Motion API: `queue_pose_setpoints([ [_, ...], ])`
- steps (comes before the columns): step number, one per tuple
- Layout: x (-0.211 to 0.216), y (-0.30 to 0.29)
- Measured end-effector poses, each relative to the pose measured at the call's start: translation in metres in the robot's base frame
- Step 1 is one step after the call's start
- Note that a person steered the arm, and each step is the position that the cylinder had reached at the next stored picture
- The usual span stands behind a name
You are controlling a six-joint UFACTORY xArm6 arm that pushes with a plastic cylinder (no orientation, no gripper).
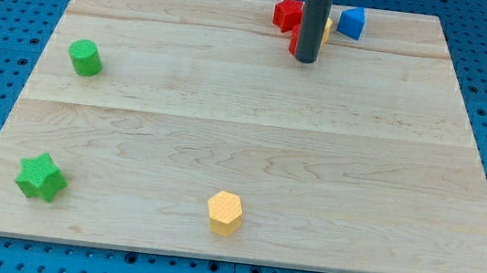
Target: Move the yellow hexagon to the bottom of the yellow heart
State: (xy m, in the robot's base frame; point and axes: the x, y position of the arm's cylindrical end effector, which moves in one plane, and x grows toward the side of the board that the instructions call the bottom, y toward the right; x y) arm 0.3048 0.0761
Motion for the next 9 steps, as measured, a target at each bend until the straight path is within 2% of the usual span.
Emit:
queue_pose_setpoints([
  [1, 0.016, 0.000],
  [3, 0.225, 0.048],
  [4, 0.313, -0.023],
  [9, 0.314, -0.038],
])
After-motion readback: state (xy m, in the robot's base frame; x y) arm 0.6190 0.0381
